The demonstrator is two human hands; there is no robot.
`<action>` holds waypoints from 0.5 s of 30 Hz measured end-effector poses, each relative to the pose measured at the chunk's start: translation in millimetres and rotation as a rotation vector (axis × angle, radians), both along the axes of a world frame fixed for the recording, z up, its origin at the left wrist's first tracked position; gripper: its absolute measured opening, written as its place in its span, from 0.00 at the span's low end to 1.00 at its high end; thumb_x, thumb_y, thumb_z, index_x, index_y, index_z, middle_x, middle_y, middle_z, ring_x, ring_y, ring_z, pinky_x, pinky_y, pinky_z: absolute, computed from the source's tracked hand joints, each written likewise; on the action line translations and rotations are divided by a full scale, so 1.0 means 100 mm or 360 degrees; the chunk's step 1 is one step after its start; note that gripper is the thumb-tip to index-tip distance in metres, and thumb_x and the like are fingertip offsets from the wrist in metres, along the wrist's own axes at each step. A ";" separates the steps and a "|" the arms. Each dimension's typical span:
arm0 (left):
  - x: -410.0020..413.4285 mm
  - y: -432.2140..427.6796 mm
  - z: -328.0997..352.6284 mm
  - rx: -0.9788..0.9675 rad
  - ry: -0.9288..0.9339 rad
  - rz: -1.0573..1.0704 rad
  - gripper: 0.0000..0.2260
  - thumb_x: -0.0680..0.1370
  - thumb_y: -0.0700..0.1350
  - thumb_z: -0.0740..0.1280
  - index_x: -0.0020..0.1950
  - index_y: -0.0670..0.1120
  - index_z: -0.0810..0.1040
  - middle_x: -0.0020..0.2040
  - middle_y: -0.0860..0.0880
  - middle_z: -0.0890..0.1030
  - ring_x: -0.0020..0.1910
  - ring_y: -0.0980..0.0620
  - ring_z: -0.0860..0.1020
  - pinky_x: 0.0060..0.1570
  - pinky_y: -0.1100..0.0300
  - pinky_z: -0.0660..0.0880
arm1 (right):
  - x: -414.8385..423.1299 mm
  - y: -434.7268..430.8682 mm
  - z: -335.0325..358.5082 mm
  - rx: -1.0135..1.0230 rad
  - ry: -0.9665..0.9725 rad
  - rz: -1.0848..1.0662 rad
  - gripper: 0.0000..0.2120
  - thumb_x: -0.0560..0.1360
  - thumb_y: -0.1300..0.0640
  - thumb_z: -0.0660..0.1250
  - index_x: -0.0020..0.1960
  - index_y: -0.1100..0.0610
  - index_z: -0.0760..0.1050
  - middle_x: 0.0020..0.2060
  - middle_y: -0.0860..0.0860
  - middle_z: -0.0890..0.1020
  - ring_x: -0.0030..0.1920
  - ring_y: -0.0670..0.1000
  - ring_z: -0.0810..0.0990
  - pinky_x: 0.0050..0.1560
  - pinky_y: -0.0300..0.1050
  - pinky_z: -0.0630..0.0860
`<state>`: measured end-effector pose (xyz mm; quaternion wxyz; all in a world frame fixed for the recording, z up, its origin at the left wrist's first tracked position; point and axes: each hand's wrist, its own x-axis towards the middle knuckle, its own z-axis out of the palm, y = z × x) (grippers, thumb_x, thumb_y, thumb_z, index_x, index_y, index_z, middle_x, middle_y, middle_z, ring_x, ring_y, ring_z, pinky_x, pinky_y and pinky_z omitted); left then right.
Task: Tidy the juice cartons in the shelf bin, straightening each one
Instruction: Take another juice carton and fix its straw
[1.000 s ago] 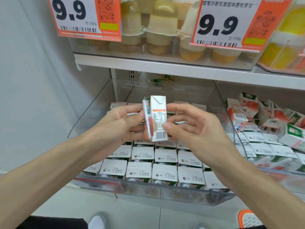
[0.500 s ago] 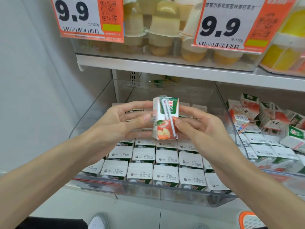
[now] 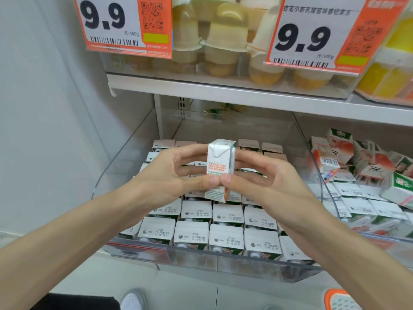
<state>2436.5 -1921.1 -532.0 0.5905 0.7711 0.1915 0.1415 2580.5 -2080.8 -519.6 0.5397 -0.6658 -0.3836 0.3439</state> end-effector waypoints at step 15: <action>0.02 -0.06 0.03 -0.0126 0.0034 -0.0012 0.26 0.81 0.55 0.68 0.78 0.65 0.68 0.58 0.49 0.88 0.50 0.51 0.87 0.53 0.57 0.82 | 0.04 0.05 0.01 -0.0018 0.0537 -0.0214 0.16 0.78 0.46 0.72 0.64 0.48 0.82 0.47 0.58 0.89 0.42 0.53 0.88 0.45 0.46 0.85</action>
